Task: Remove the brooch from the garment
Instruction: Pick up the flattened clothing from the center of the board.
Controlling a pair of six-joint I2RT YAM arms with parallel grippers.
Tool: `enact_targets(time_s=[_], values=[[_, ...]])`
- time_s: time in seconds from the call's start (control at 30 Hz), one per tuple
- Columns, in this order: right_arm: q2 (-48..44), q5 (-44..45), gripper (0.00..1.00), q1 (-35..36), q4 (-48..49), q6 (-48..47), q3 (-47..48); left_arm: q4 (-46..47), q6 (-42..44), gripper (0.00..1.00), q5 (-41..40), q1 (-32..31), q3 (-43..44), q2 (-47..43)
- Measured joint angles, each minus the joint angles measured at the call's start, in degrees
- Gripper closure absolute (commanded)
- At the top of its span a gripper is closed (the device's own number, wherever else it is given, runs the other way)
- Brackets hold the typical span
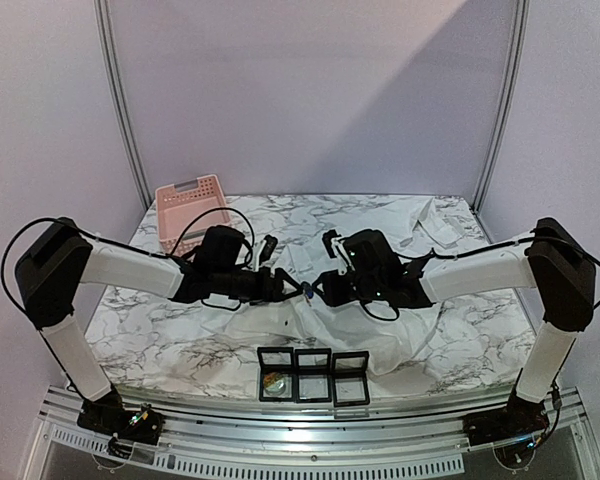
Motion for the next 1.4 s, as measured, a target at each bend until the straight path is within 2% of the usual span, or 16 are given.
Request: enact_targets(time_s=[0.1,0.17,0.2,0.27,0.3,0.47,0.7,0.83,0.93,1.07,1.4], values=[[0.02,-0.02,0.64,0.02,0.00,-0.13,0.00,0.55,-1.27,0.22,-0.61,0.00,1.27,1.60],[0.07,-0.04,0.64,0.11,0.02,-0.13,0.00,0.55,-2.27,0.26,-1.11,0.00,2.01,2.51],[0.07,-0.04,0.64,0.15,0.02,-0.11,0.00,0.52,-2.67,0.34,-1.38,0.00,2.38,2.91],[0.07,0.02,0.64,0.22,0.04,-0.11,-0.02,0.48,-3.54,0.59,-1.92,0.00,3.43,3.93],[0.04,0.09,0.64,0.22,0.04,-0.11,-0.02,0.48,-4.17,0.68,-2.10,-0.02,3.87,4.46],[0.04,0.79,0.62,0.22,0.02,0.02,-0.24,0.85,-4.72,1.00,-1.05,-0.07,4.68,6.05],[-1.18,0.94,0.56,-0.13,0.17,1.60,-3.19,8.55,-4.33,1.00,3.06,-0.11,2.10,4.92],[-4.20,-0.22,0.46,-0.57,1.18,2.67,-4.85,10.99,-3.48,1.00,4.39,-0.11,1.57,3.21],[-6.16,-1.31,0.43,-0.63,2.60,2.80,-5.75,12.33,-3.19,1.00,5.31,-0.11,1.57,2.29],[-7.39,-1.57,0.44,-0.50,2.99,1.86,-5.88,13.42,-2.97,1.00,6.10,-0.11,1.57,1.90],[-6.01,-0.59,0.54,0.22,1.14,-0.33,-2.86,13.75,-2.62,1.00,6.88,-0.11,1.57,1.31]])
